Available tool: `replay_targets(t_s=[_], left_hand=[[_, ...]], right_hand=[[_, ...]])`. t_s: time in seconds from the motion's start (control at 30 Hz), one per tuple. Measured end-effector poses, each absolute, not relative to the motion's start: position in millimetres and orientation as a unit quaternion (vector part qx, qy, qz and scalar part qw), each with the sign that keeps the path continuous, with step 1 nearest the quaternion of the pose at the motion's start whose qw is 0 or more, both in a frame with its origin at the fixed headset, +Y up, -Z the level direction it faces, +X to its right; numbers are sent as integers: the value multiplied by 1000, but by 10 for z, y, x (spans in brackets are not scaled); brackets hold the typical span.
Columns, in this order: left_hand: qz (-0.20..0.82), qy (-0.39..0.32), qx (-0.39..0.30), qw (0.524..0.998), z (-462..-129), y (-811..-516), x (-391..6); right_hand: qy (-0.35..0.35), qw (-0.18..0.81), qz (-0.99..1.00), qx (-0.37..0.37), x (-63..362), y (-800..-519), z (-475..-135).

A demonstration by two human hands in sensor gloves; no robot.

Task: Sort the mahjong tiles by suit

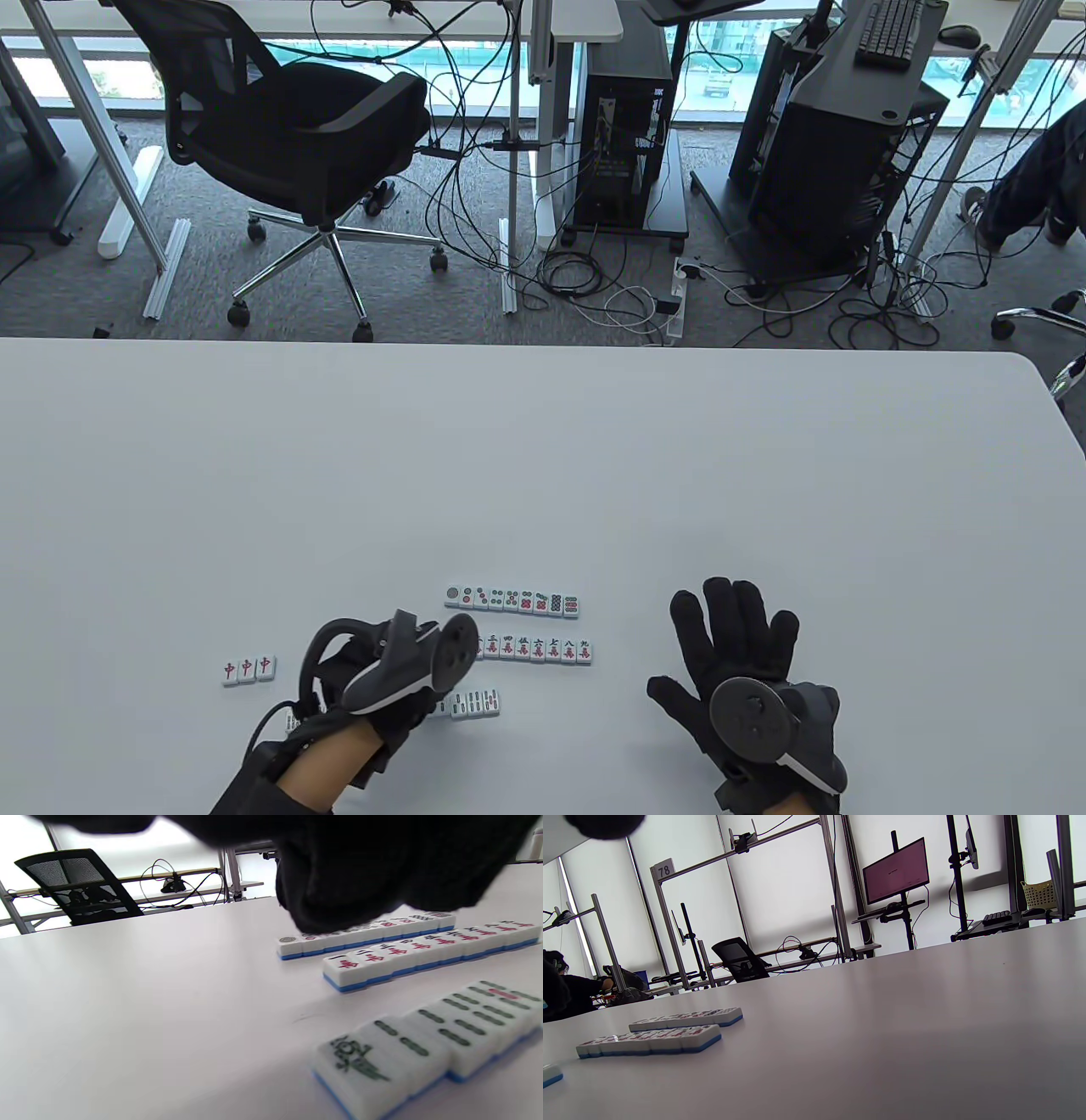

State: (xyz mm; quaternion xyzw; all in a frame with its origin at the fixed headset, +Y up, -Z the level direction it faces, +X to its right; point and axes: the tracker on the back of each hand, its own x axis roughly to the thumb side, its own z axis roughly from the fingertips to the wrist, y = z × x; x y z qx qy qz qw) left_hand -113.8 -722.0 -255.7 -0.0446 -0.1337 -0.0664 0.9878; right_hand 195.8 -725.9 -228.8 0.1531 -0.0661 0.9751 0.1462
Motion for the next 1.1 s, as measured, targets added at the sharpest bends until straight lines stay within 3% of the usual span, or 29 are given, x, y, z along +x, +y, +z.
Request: replay_targets(t_s=[0.27,0.47,0.63,0.83,1.1], left_hand=[[-125,-200,-59,970,-2481,-7427,-482],[-169,-192,-100,961,-2524,-7629,-431],[-177,-189,-97,961,-2515,-7635,-461],[-170,-189,-85,963,-2429,-7525,-637],[-163,-148,-77,972,-2375,-7286,-1352]], right_hand=[[-65,148,974,157,1950,-7263,-2284],[-66,152,973,159,1947,-7266,-2283],[-65,152,973,159,1945,-7266,-2282],[-64,149,974,158,1946,-7270,-2281],[-59,148,975,154,1949,-7278,-2282]])
